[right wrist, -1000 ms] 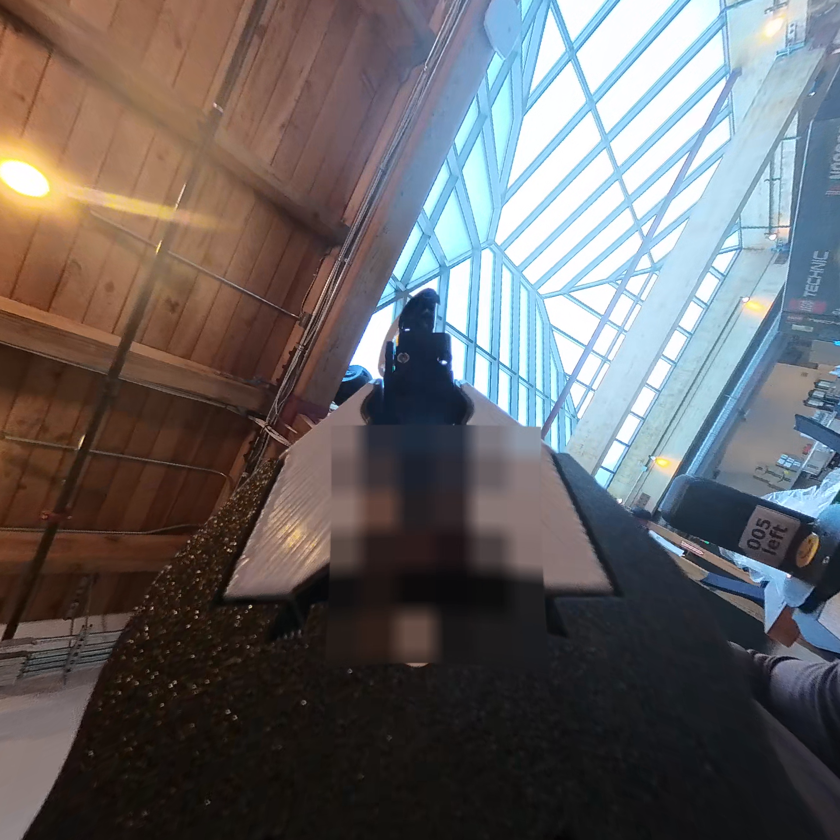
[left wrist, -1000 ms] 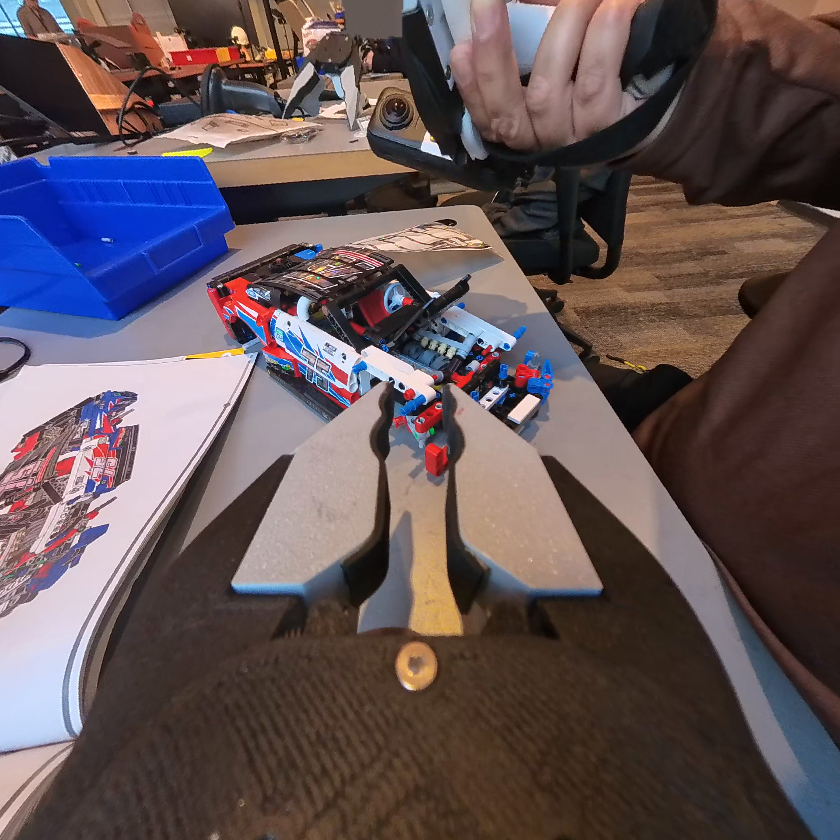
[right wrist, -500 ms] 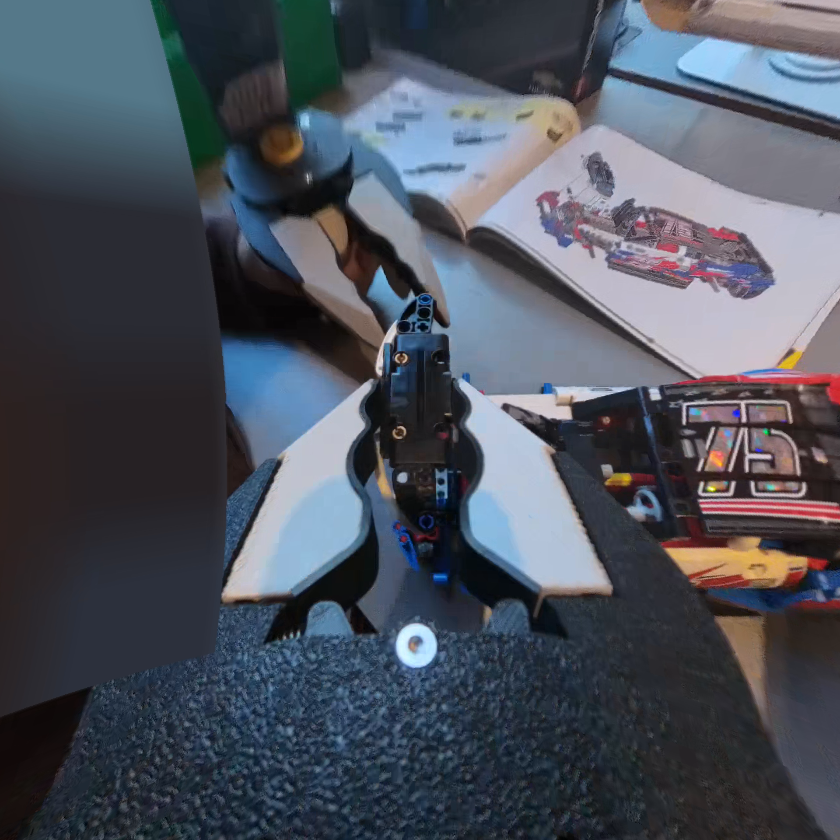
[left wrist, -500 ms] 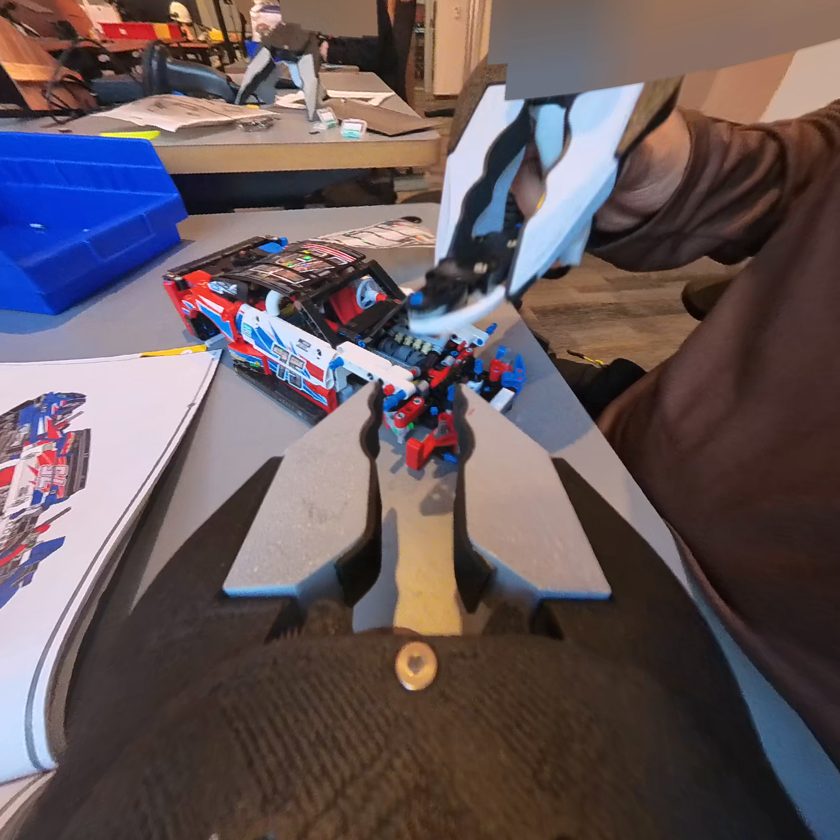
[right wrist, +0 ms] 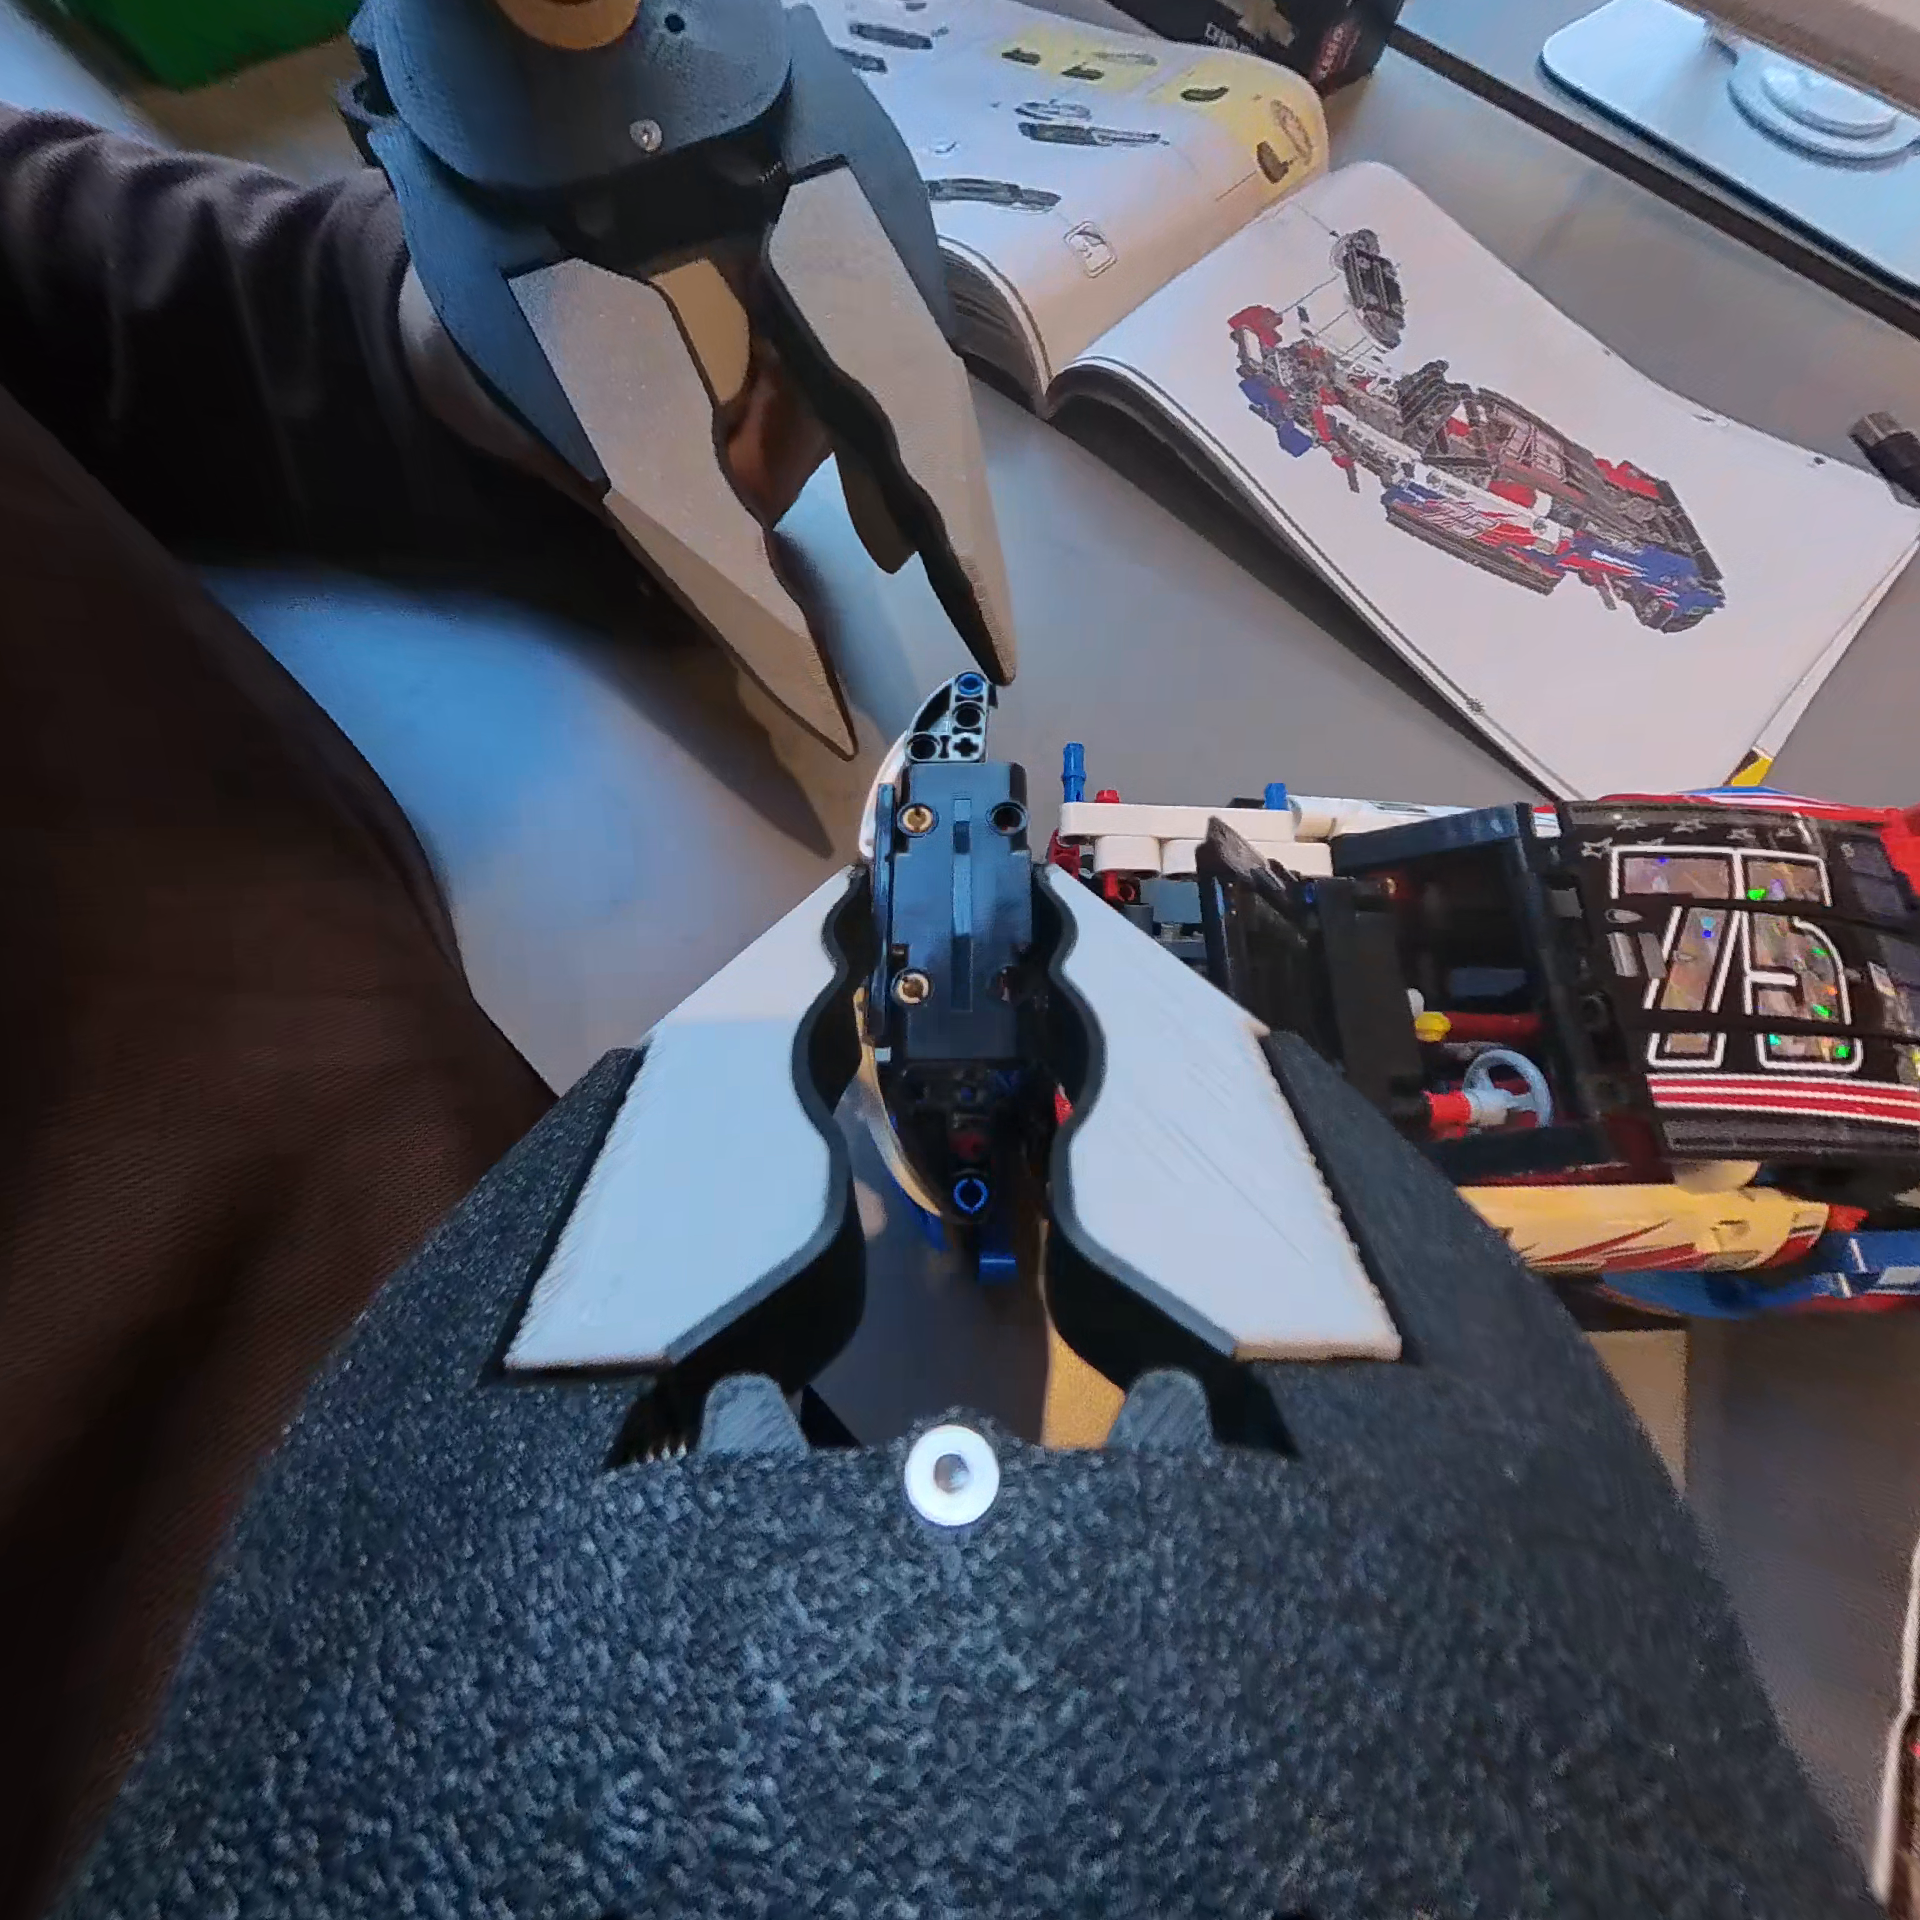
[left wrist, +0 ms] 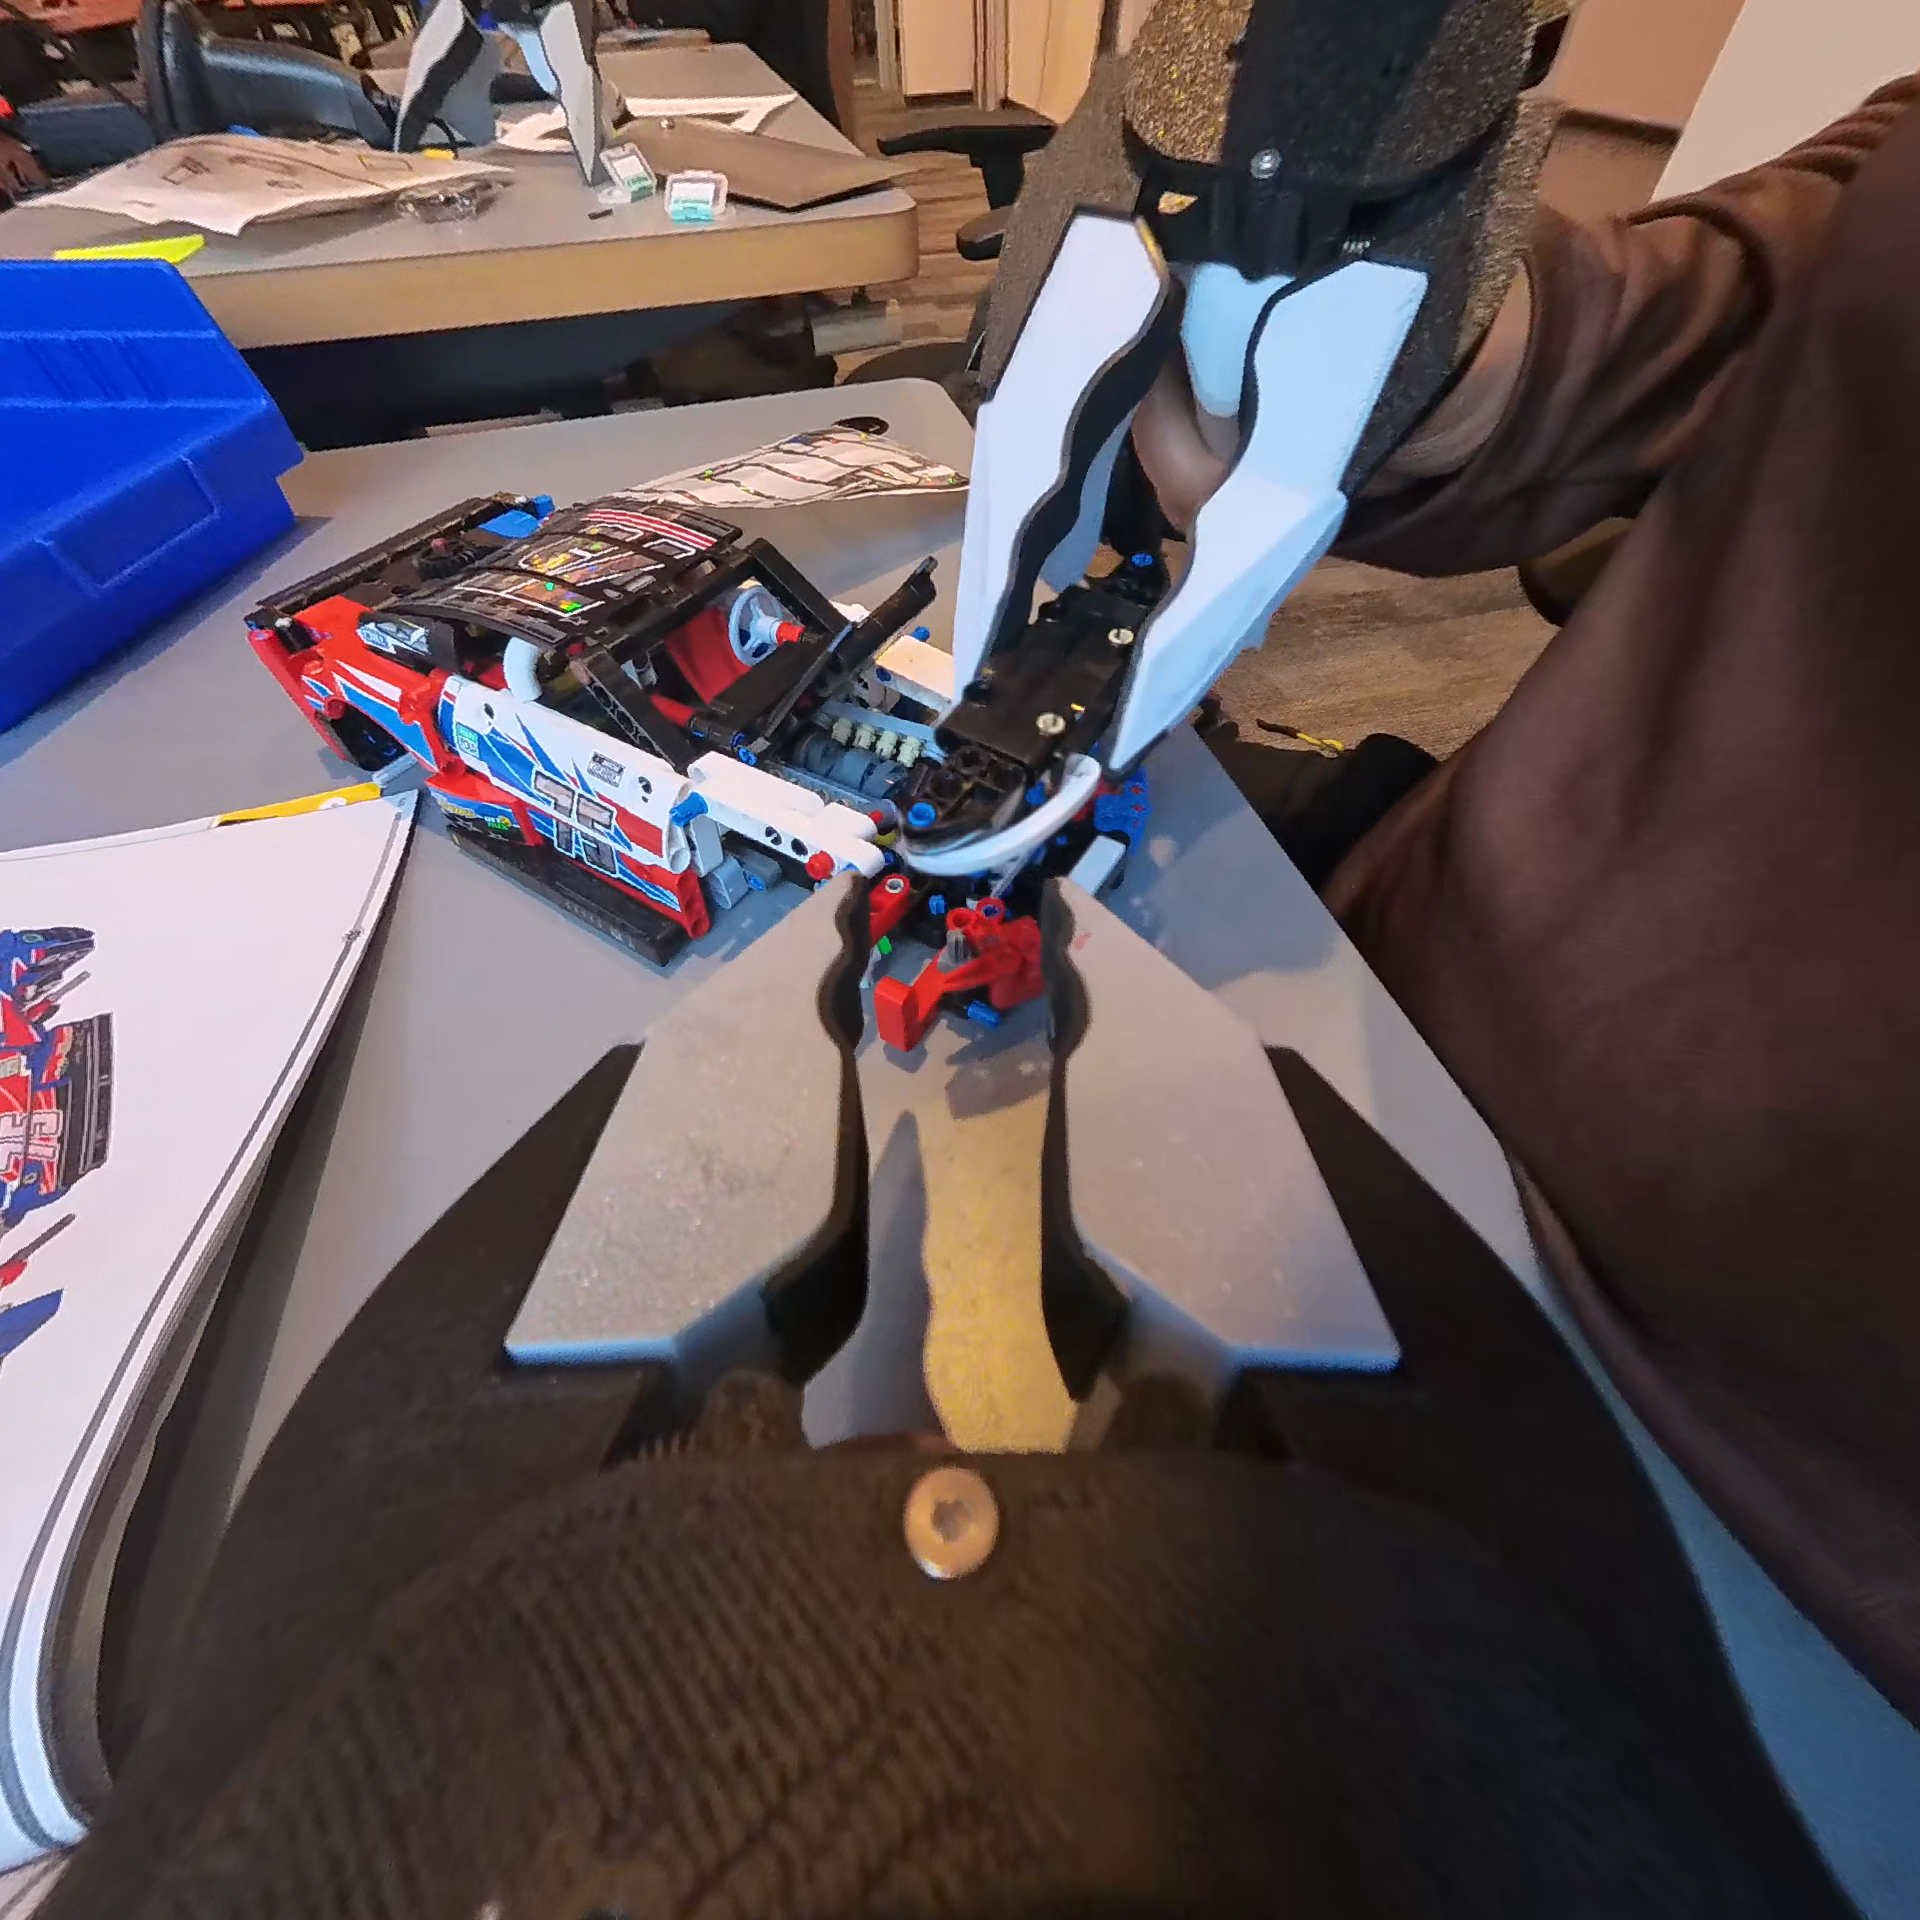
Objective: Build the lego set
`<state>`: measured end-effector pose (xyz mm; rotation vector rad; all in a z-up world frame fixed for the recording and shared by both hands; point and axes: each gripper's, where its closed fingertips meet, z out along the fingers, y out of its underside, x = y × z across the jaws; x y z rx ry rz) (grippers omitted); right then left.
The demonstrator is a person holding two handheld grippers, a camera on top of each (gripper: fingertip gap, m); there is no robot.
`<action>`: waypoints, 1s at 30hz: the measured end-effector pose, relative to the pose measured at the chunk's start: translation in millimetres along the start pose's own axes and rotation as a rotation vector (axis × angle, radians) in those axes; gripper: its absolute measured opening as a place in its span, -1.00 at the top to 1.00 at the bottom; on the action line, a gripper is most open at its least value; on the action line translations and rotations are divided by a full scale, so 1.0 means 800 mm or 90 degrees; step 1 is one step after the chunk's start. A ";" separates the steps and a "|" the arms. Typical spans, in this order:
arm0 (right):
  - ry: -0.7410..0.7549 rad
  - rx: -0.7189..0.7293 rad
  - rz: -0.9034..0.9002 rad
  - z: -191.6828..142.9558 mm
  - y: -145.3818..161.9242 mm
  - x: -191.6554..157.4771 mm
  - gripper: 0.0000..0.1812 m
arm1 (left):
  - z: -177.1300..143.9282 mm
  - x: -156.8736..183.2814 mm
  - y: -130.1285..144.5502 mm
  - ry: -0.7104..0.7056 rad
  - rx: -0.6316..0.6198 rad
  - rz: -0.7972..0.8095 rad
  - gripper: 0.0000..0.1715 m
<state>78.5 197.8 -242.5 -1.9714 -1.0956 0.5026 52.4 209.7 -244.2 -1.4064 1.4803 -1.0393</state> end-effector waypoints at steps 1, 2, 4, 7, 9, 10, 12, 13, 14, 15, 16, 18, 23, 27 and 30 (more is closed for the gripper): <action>0.000 0.008 0.007 0.000 0.000 0.001 0.67 | 0.000 0.000 0.000 -0.001 0.001 0.000 0.65; 0.001 0.016 0.013 -0.001 -0.001 0.003 0.67 | -0.001 -0.001 -0.001 -0.002 0.003 -0.001 0.66; 0.000 0.033 0.019 -0.002 -0.003 0.006 0.67 | -0.001 -0.002 -0.002 -0.006 0.007 -0.004 0.67; -0.013 0.059 0.028 -0.004 -0.009 0.009 0.67 | -0.002 -0.004 -0.003 -0.012 0.012 -0.007 0.69; -0.023 0.079 0.036 -0.006 -0.015 0.010 0.67 | -0.002 -0.005 -0.003 -0.013 0.013 -0.010 0.70; -0.027 0.089 0.040 -0.006 -0.018 0.011 0.67 | -0.002 -0.006 -0.003 -0.014 0.014 -0.010 0.71; -0.035 0.108 0.050 -0.006 -0.024 0.012 0.67 | -0.003 -0.006 -0.004 -0.015 0.018 -0.009 0.71; -0.037 0.115 0.053 -0.006 -0.026 0.013 0.67 | -0.003 -0.007 -0.005 -0.015 0.021 -0.008 0.72; -0.037 0.121 0.053 -0.005 -0.028 0.015 0.67 | -0.003 -0.007 -0.006 -0.015 0.023 -0.008 0.72; -0.037 0.125 0.054 -0.005 -0.031 0.017 0.67 | -0.003 -0.007 -0.006 -0.015 0.024 -0.008 0.72; -0.039 0.127 0.055 -0.004 -0.032 0.020 0.67 | -0.003 -0.008 -0.006 -0.013 0.025 -0.009 0.72; -0.050 0.122 0.070 0.000 -0.032 0.023 0.67 | -0.003 -0.008 -0.006 -0.008 0.026 -0.013 0.72; -0.102 0.145 0.110 0.007 -0.043 0.017 0.67 | -0.003 -0.009 -0.008 0.004 0.030 -0.026 0.72; -0.117 0.142 0.090 0.008 -0.052 0.013 0.67 | -0.006 -0.011 -0.011 0.002 0.043 -0.035 0.72; -0.127 0.146 0.100 0.009 -0.051 0.010 0.67 | -0.008 -0.011 -0.012 -0.007 0.051 -0.029 0.72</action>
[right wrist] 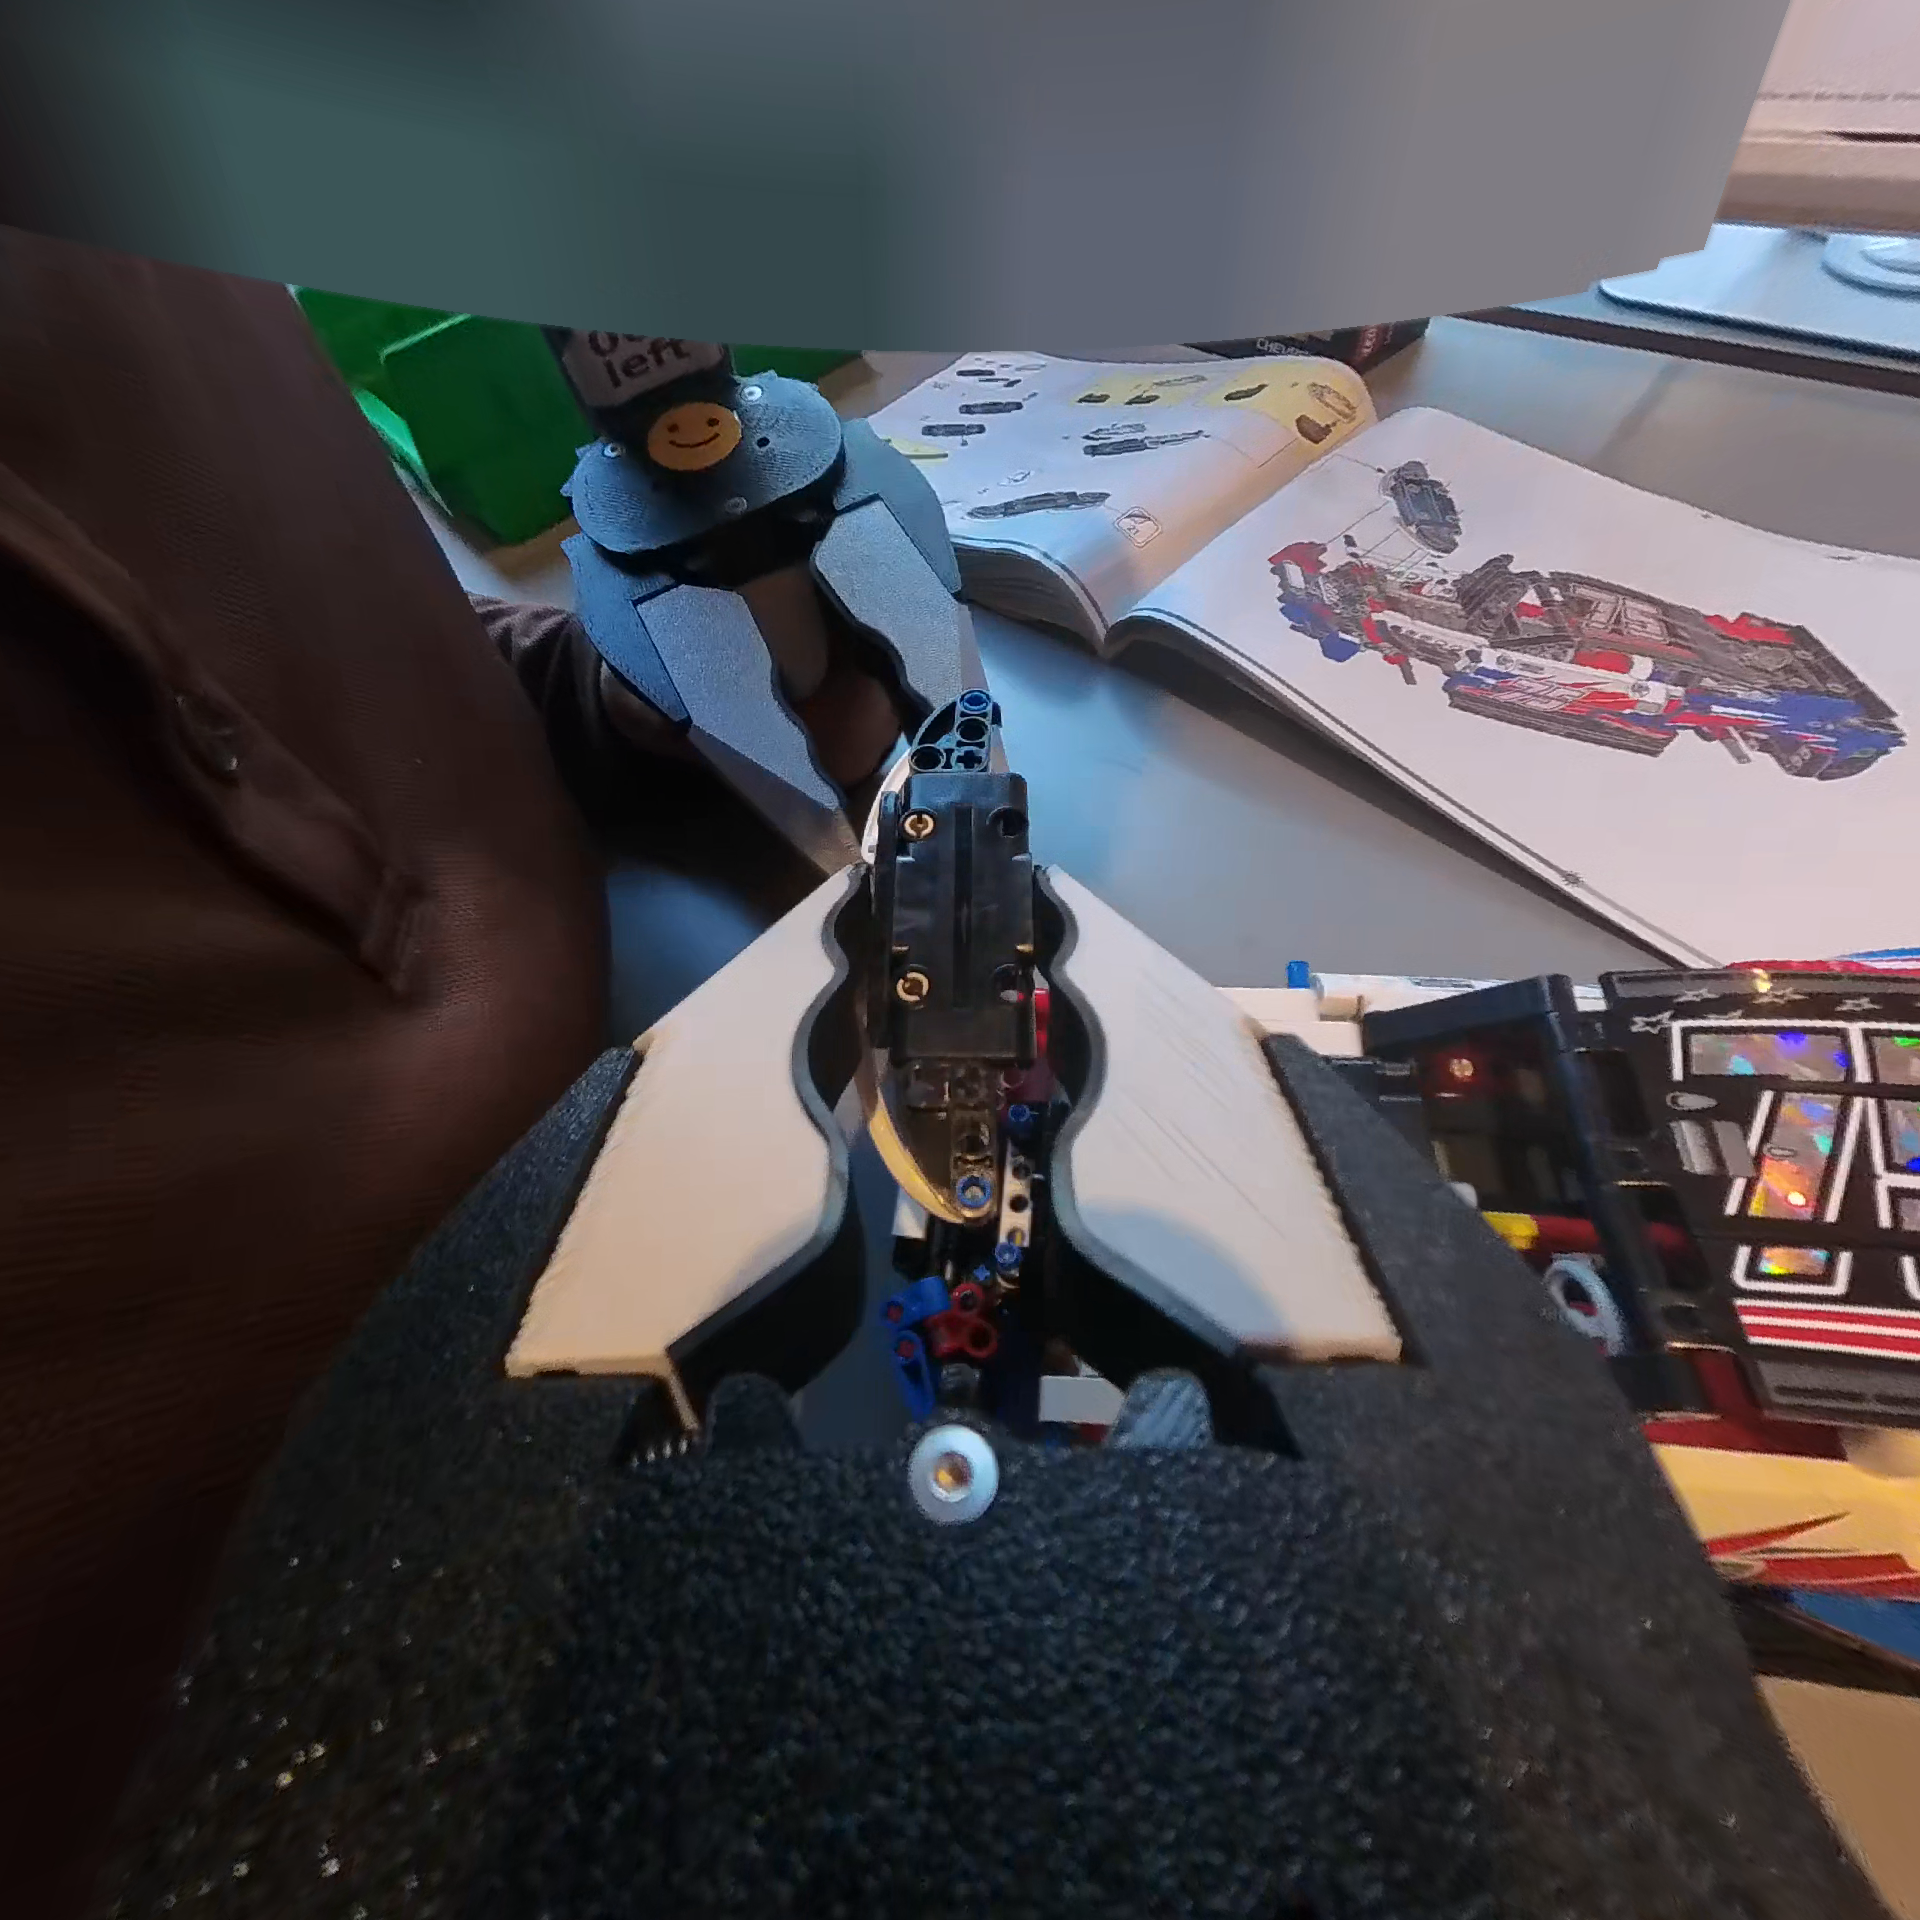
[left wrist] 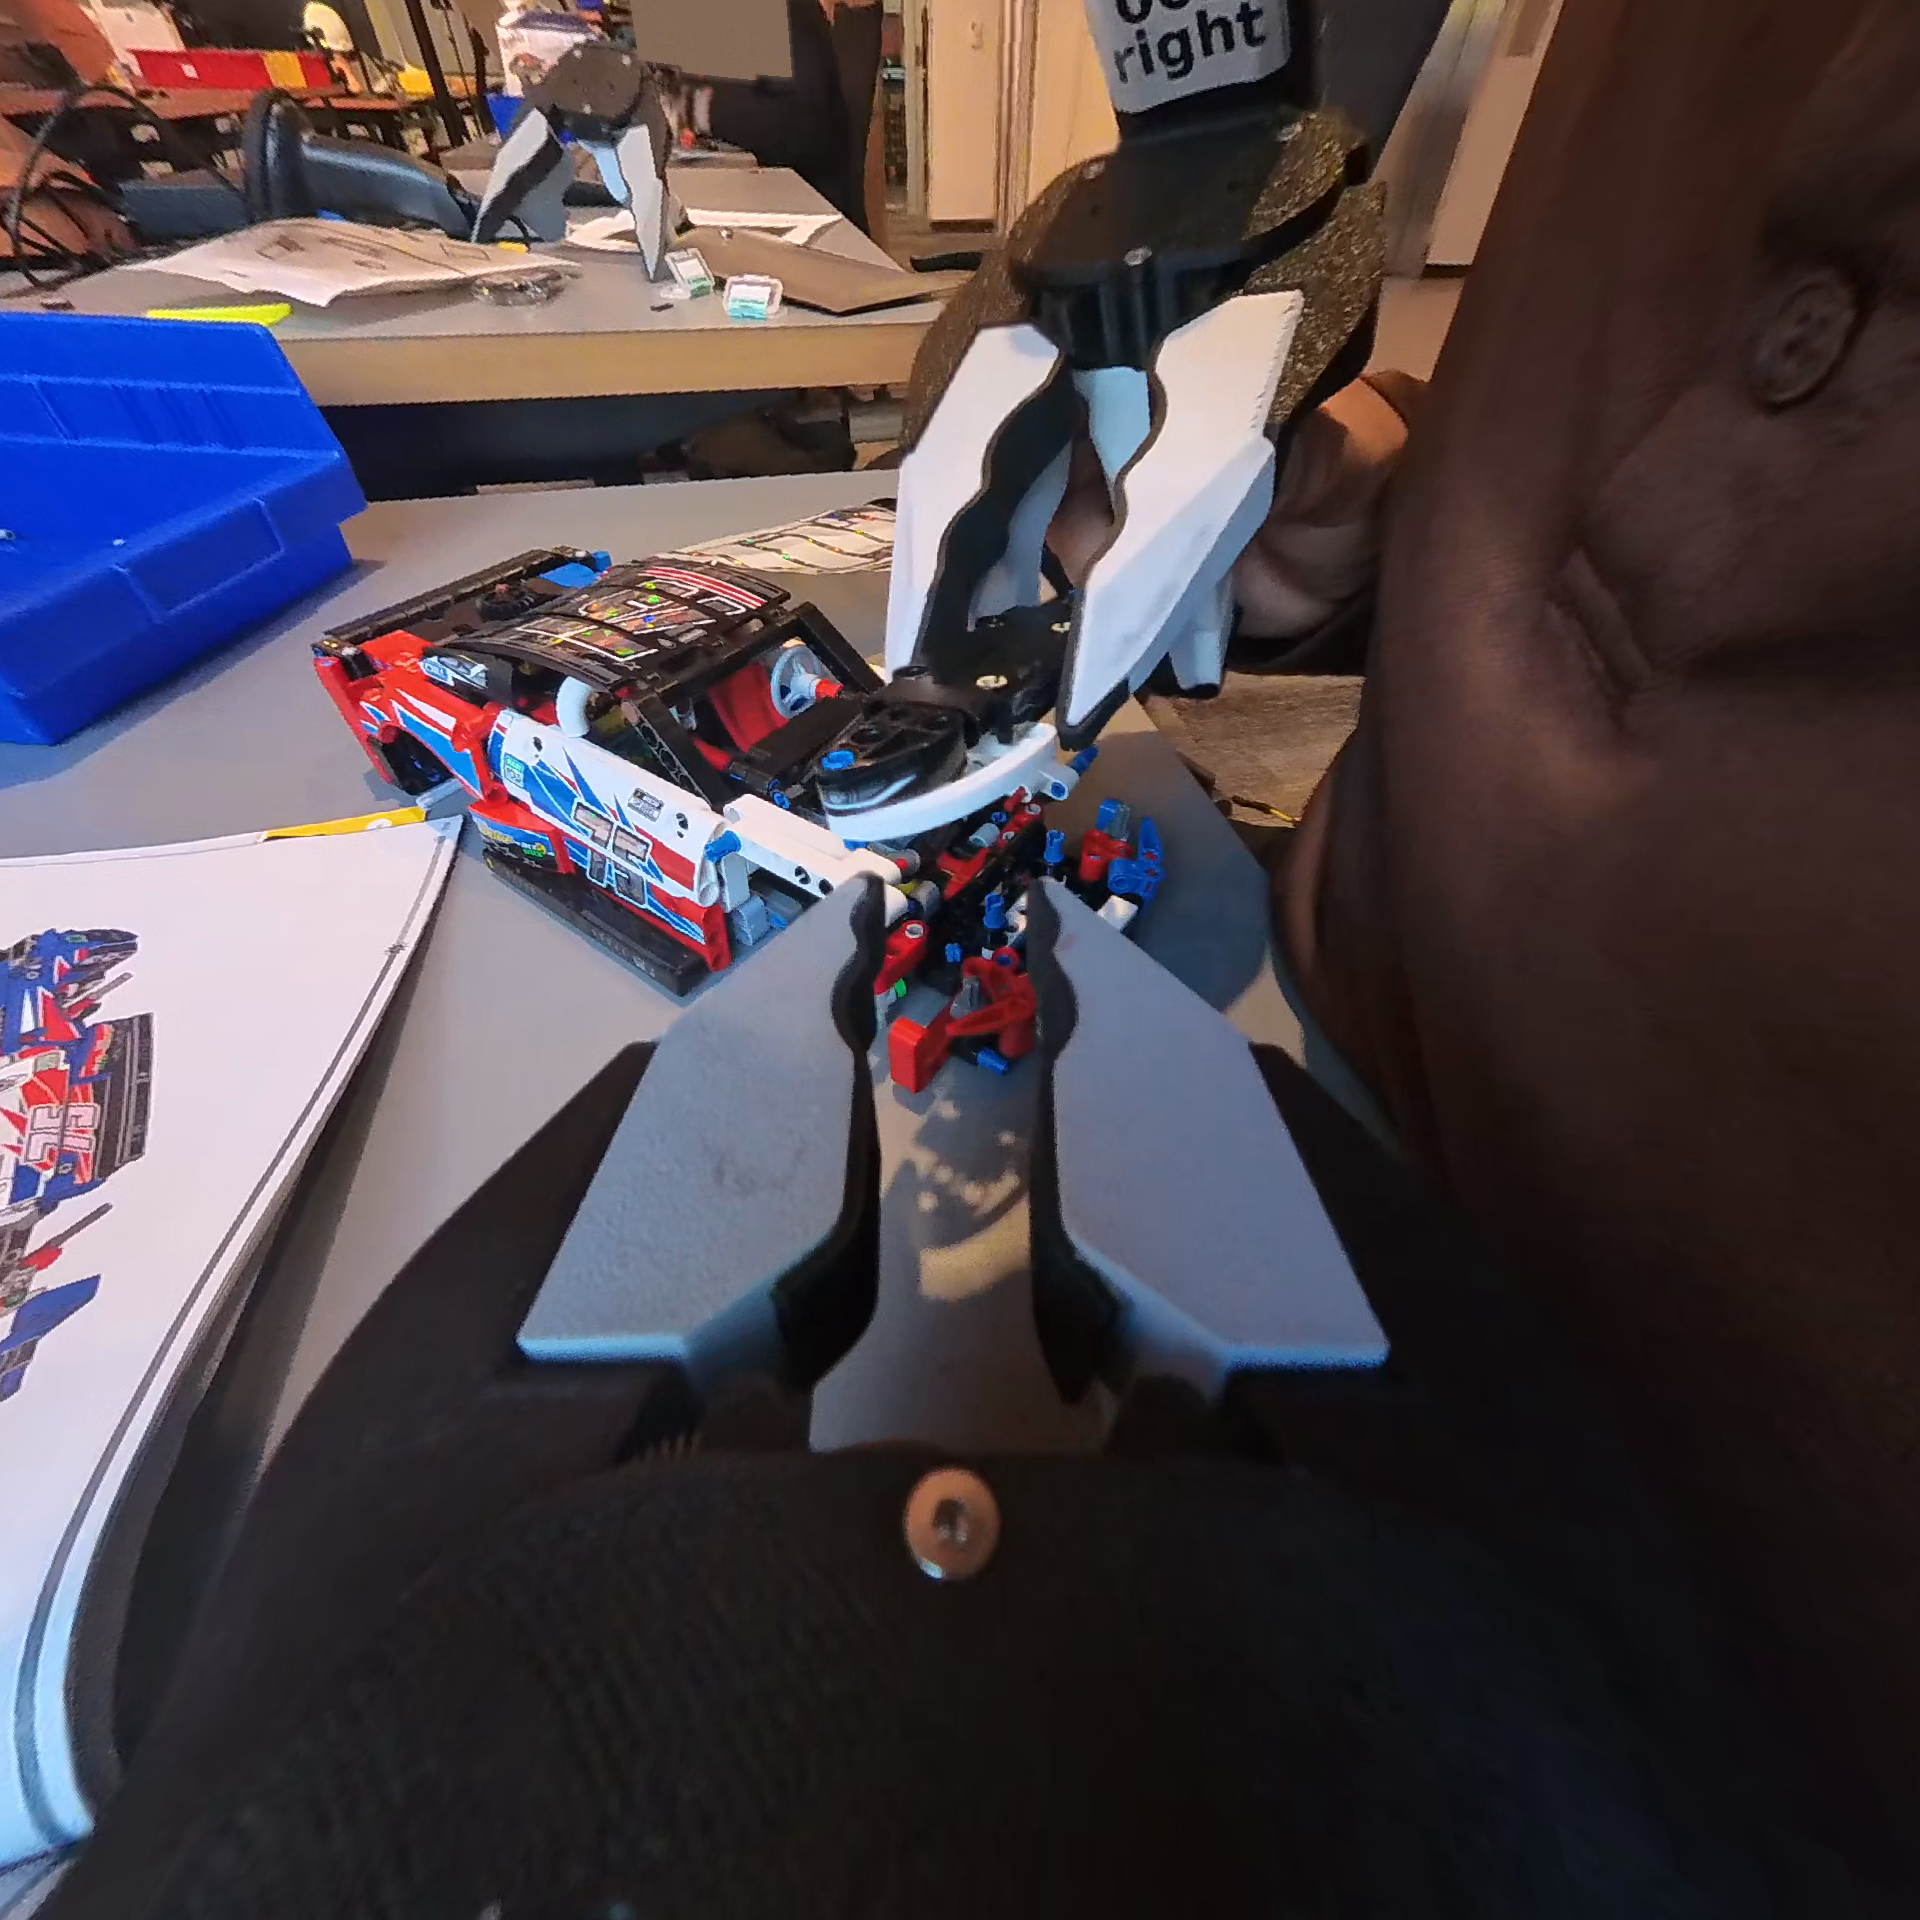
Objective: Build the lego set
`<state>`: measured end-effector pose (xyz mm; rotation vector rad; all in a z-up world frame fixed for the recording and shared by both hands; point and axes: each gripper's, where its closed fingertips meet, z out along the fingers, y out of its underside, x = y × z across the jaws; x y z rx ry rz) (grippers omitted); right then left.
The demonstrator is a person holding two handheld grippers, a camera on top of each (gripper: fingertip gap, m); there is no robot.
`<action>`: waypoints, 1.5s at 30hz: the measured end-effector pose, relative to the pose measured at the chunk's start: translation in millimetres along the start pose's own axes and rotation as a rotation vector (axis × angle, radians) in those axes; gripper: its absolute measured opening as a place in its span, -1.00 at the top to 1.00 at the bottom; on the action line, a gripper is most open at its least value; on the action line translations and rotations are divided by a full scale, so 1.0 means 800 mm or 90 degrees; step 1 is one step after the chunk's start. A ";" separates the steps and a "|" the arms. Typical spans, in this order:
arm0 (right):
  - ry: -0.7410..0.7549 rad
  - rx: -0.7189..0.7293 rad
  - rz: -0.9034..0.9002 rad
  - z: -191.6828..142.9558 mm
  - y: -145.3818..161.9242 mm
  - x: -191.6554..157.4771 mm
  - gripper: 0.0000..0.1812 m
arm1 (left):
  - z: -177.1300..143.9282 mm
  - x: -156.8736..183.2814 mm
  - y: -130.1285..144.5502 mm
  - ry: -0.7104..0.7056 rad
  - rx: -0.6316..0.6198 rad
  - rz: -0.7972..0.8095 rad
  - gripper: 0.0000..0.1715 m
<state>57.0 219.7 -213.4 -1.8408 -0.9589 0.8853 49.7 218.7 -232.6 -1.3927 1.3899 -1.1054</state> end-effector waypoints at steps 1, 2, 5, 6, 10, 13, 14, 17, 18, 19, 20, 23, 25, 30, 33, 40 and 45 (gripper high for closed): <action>-0.004 0.002 0.005 0.000 0.000 -0.001 0.67 | 0.000 0.000 0.000 -0.003 0.001 0.004 0.72; -0.008 0.005 0.007 0.000 0.000 -0.003 0.67 | -0.001 0.000 -0.001 -0.006 0.003 0.008 0.72; -0.008 0.006 0.001 0.000 0.000 -0.006 0.67 | -0.001 0.001 -0.001 -0.013 0.004 0.019 0.73; -0.007 0.005 0.000 -0.001 0.000 -0.006 0.67 | -0.001 0.001 -0.001 -0.013 0.002 0.019 0.73; -0.007 0.011 0.000 -0.004 -0.002 -0.006 0.67 | -0.001 0.000 -0.001 -0.013 0.002 0.015 0.73; -0.002 0.020 0.003 -0.006 -0.005 -0.003 0.67 | -0.001 0.000 -0.001 -0.011 0.003 0.009 0.73; -0.001 0.023 0.005 -0.006 -0.006 -0.001 0.67 | -0.001 -0.001 -0.001 -0.010 0.004 0.006 0.73; -0.001 0.031 0.011 -0.006 -0.008 0.002 0.67 | -0.002 -0.002 -0.002 -0.008 0.007 -0.002 0.73; -0.003 0.030 0.011 -0.005 -0.007 0.002 0.67 | -0.002 -0.002 -0.002 -0.007 0.008 -0.004 0.73; -0.004 0.027 0.011 -0.005 -0.007 0.002 0.67 | -0.002 -0.002 -0.002 -0.007 0.009 -0.006 0.73; -0.005 0.026 0.010 -0.004 -0.006 0.002 0.67 | -0.002 -0.002 -0.002 -0.007 0.010 -0.006 0.73; -0.009 0.026 0.012 -0.002 -0.005 0.001 0.67 | -0.003 -0.003 -0.003 -0.009 0.011 -0.006 0.73; -0.010 0.029 0.014 -0.002 -0.005 0.001 0.67 | -0.003 -0.003 -0.003 -0.008 0.012 -0.008 0.73; -0.011 0.028 0.014 -0.002 -0.004 0.001 0.67 | -0.004 -0.003 -0.003 -0.008 0.013 -0.009 0.73; -0.011 0.029 0.016 -0.002 -0.004 0.001 0.67 | -0.004 -0.003 -0.004 -0.008 0.016 -0.010 0.73; -0.014 0.031 0.018 -0.001 -0.004 0.001 0.67 | -0.005 -0.005 -0.005 -0.008 0.020 -0.015 0.73; -0.014 0.033 0.020 0.000 -0.004 0.001 0.67 | -0.005 -0.005 -0.005 -0.008 0.020 -0.016 0.72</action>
